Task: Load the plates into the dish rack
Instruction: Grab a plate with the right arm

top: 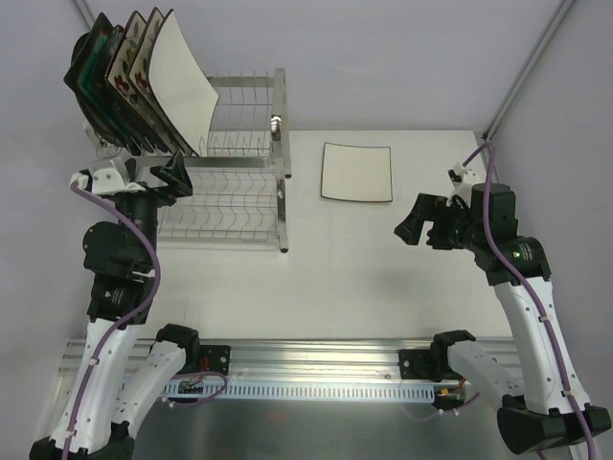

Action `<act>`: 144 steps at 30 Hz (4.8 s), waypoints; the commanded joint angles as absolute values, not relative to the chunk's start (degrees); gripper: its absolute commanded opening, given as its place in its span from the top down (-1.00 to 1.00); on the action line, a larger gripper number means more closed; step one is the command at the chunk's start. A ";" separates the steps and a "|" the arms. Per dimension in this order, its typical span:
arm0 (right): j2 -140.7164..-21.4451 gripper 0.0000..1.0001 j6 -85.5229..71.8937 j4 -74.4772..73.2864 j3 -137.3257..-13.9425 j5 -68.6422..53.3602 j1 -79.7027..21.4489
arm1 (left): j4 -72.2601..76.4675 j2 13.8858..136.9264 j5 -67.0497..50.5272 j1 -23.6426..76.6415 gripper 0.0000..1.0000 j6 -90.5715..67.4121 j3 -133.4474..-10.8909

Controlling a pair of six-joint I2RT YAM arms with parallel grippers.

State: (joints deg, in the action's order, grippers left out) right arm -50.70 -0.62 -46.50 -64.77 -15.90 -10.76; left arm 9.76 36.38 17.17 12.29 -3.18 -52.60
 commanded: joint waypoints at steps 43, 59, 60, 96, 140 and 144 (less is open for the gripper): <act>-100.71 -0.77 -28.91 11.15 -58.80 -29.62 2.37 | -30.85 16.96 -4.66 17.75 -0.98 -24.87 -29.97; -117.68 -0.65 -43.15 30.41 -62.40 -29.18 1.32 | -30.94 14.94 -0.88 17.67 -0.98 -24.96 -29.71; -118.73 -0.64 -43.24 30.41 -62.75 -29.18 0.80 | -30.94 15.03 -0.88 17.67 -0.98 -24.96 -29.62; -117.96 0.99 -47.29 40.42 -55.64 -29.71 -0.88 | -30.85 12.92 -1.84 17.67 -0.98 -25.14 -29.71; -49.40 0.99 -39.03 -4.82 -42.80 -34.01 5.97 | -12.14 26.60 -22.49 20.48 -0.98 -50.44 -34.54; -45.62 0.99 -38.93 -7.56 -44.29 -35.06 8.08 | -7.13 31.37 -22.07 22.93 -0.98 -50.72 -38.48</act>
